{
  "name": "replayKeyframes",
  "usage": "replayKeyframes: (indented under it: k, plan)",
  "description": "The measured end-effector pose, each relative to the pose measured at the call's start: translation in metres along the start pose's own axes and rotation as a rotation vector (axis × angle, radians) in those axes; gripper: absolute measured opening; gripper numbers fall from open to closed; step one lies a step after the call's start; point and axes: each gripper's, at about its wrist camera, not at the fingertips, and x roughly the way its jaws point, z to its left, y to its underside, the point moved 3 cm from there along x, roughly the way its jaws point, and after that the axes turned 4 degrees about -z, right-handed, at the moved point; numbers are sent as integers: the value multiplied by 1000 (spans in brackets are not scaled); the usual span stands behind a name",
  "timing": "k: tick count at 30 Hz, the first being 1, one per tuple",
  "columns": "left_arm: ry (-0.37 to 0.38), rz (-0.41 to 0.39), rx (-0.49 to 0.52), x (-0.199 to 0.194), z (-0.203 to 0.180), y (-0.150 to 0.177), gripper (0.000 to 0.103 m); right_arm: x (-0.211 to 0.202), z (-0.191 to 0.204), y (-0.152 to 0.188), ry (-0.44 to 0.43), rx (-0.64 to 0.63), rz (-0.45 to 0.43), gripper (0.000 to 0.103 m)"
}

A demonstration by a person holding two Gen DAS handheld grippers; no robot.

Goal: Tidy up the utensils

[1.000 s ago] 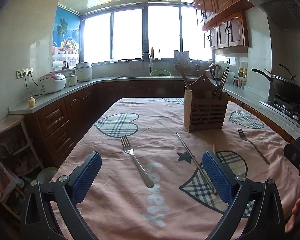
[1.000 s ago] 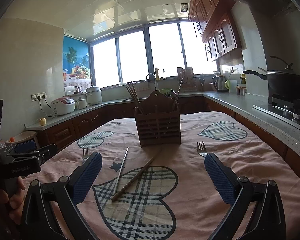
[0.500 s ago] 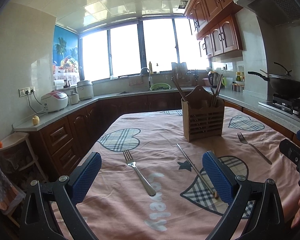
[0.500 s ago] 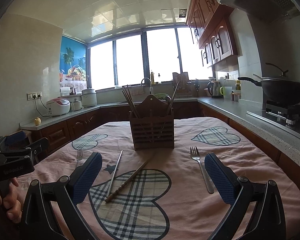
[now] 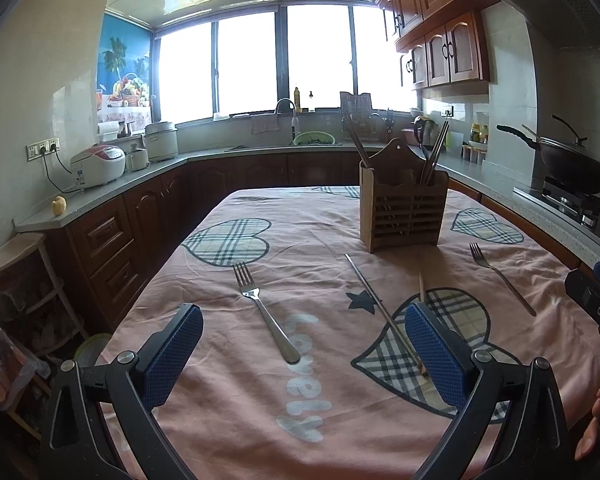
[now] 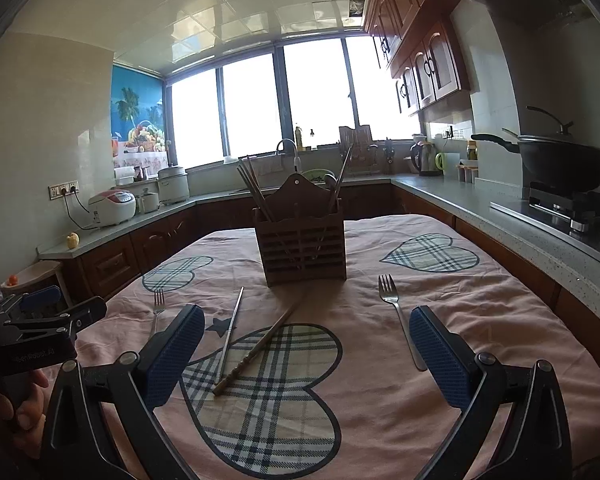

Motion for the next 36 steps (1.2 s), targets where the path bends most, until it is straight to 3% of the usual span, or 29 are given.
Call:
replayKeyframes:
  k: [36]
  plan:
    - [29, 2, -7, -10, -9, 0, 102, -2, 7, -3, 2, -17, 15, 103]
